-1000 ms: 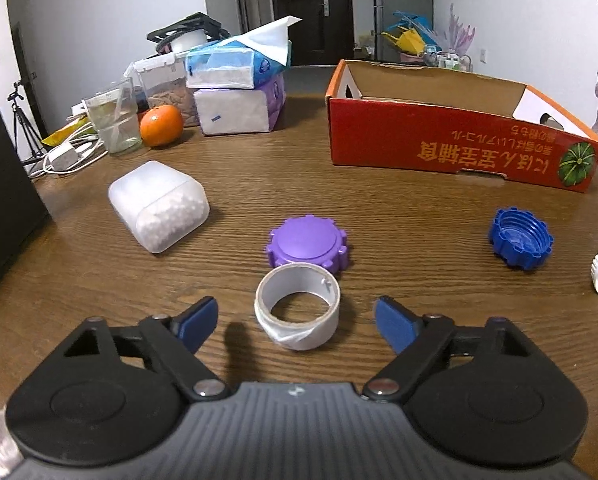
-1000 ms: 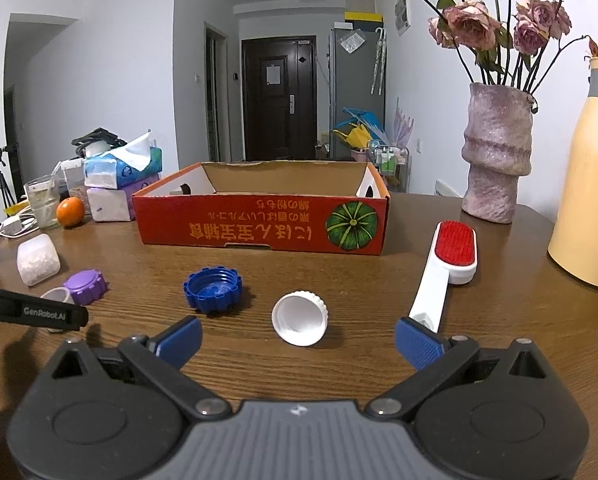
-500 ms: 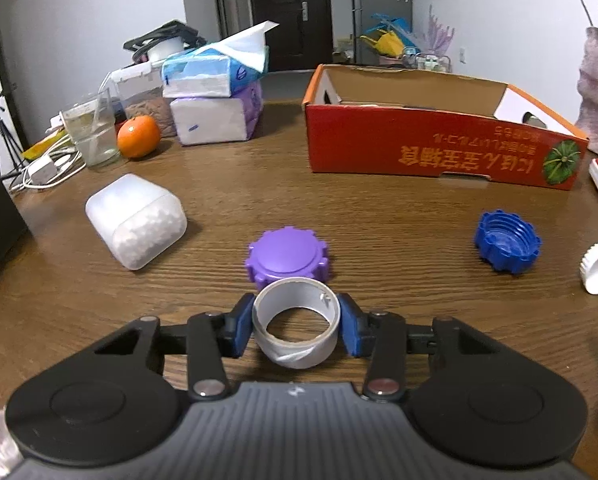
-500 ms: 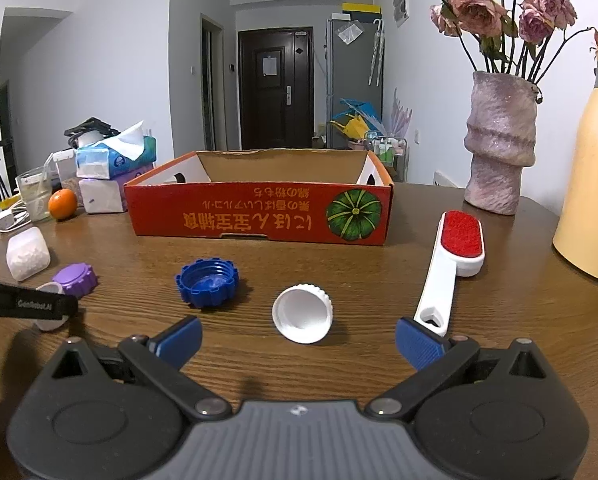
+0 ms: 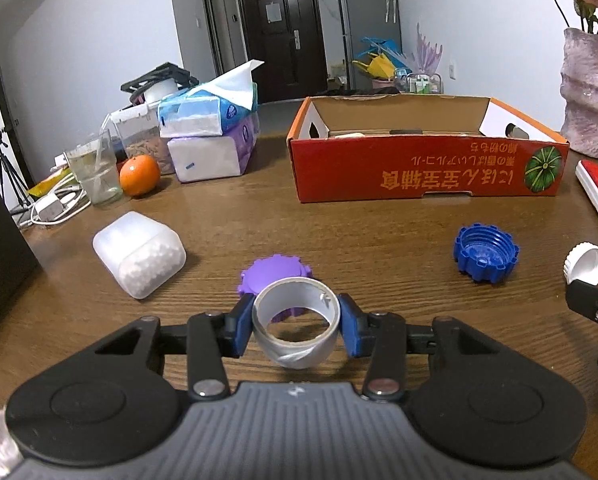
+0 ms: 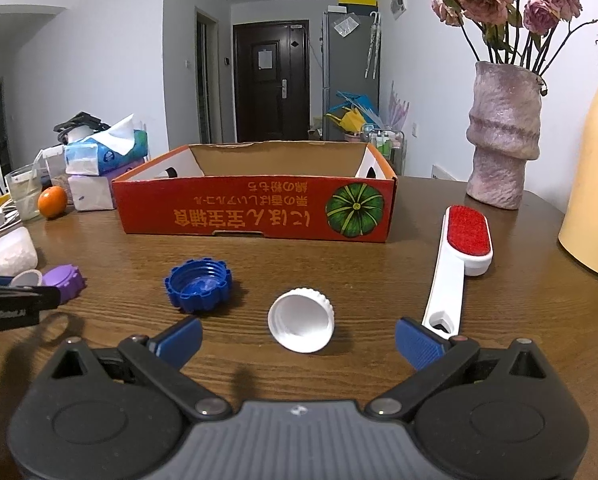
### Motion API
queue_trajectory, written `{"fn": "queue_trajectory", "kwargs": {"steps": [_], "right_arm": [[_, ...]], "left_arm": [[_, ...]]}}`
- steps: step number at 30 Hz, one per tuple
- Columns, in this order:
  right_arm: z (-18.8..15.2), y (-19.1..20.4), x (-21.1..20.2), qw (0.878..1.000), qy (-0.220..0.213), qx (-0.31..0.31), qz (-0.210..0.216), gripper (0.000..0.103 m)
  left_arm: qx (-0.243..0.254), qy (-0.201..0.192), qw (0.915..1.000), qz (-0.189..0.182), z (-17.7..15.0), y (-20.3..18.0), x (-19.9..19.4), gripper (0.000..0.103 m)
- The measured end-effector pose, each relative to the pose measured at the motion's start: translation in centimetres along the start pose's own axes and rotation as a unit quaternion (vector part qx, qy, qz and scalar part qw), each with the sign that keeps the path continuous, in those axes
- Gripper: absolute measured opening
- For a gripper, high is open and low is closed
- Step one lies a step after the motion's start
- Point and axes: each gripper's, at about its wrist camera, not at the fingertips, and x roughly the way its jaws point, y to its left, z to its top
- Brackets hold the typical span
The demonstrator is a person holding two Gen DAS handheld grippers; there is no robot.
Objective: Organize rigid objects
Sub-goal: 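Lift the tape roll with the left tool while the right tool grasps the white cap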
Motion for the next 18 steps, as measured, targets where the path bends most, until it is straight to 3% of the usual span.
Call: {"fn": "queue_trajectory", "kwargs": {"steps": [7,18], "right_arm": [[0.5,-0.3,1.5,1.0,0.009,0.009,-0.005,0.099],[1.3,-1.1,3.8,0.999,0.034,0.028,-0.003,0.08]], "left_arm": [[0.01,-0.016,0.9998,0.001,0.1,-1.1,-0.7,0.045],[0.011,-0.018,0.9998,-0.001,0.3,-2.3,-0.9,0.045]]}}
